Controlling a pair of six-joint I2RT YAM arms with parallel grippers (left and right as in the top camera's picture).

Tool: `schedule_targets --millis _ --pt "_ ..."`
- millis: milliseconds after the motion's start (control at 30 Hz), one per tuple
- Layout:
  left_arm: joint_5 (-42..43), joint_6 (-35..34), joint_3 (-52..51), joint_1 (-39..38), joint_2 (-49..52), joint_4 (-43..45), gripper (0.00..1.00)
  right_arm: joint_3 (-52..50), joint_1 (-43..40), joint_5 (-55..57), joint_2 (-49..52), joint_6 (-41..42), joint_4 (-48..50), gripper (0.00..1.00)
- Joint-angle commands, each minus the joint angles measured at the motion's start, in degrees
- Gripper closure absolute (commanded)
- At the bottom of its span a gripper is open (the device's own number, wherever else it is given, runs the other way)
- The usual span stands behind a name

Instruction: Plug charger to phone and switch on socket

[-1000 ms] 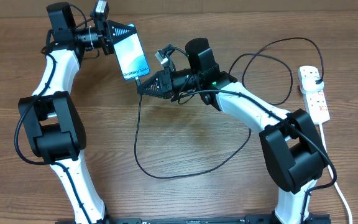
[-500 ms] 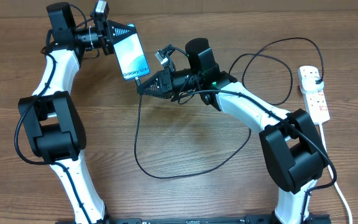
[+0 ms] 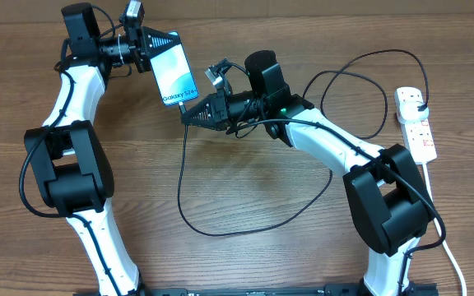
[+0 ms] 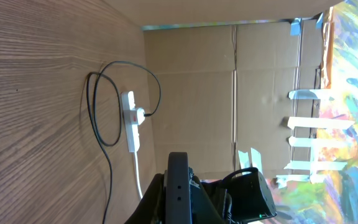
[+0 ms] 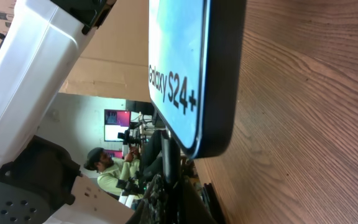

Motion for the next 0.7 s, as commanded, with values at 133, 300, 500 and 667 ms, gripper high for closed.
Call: schedule_targets --millis 133,300,500,667 --pt "4.33 1.11 0.52 -1.05 -0.26 0.02 0.95 1.33 -1.68 3.61 -2.19 -0.35 0.46 0.96" --pt "4.35 1.09 0.52 -1.05 -0.26 0.00 0.96 1.33 -1.68 3.58 -2.19 -0.37 0.46 0.96" --pt "4.13 1.09 0.52 -0.98 -0.26 0.00 0.96 1.33 -1.86 3.58 -2.19 -0.37 0.46 0.96" --pt "3.85 1.11 0.52 -0.98 -0.26 0.02 0.96 1.33 -2.05 3.61 -2.19 -0.35 0.46 0.96"
